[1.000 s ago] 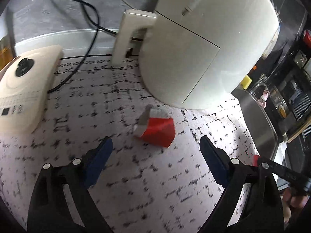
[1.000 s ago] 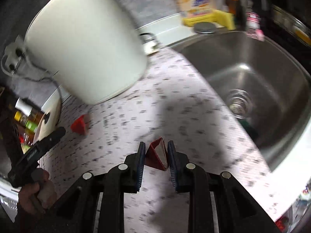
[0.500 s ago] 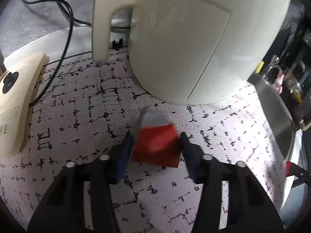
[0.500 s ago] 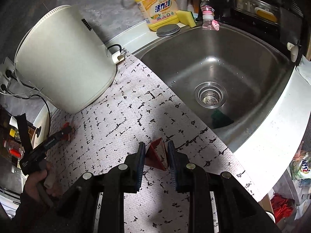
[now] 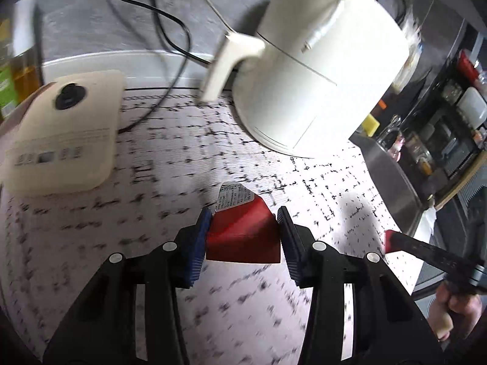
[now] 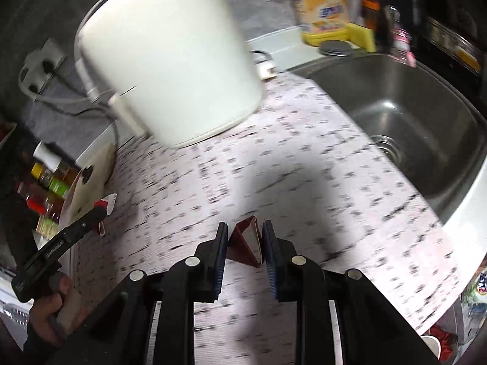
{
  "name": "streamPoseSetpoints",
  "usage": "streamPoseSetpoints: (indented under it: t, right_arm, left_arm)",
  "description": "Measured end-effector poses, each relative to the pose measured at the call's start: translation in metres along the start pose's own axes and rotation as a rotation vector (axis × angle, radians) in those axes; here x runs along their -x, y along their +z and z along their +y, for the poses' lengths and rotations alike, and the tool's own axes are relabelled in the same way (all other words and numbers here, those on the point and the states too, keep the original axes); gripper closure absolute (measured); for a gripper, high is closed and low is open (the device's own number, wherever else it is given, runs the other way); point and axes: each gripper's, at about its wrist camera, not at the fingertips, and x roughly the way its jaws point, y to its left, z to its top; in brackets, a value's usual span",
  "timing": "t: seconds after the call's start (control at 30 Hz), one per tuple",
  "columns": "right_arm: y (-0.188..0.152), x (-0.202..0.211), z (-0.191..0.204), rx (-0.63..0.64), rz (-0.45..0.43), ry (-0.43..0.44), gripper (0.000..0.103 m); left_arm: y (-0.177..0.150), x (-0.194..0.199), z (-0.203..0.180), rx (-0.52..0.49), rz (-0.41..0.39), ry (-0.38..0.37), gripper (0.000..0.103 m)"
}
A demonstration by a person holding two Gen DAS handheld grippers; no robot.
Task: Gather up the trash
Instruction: 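Grasp the larger red paper piece with the left tool, then carry both red pieces from the counter over the white bin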
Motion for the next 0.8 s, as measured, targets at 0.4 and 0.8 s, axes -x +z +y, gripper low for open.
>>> streamPoseSetpoints:
  t: [0.4, 0.8]
  right_arm:
    - [-0.061, -0.003, 0.072, 0.026, 0.037, -0.003, 0.08]
    - [-0.099, 0.055, 0.013, -0.099, 0.0, -0.14, 0.079]
  left_arm:
    - [-0.035, 0.044, 0.045, -0.002, 0.001, -0.034, 0.059]
    - [-0.059, 0.025, -0.002, -0.065, 0.064, -0.153, 0.059]
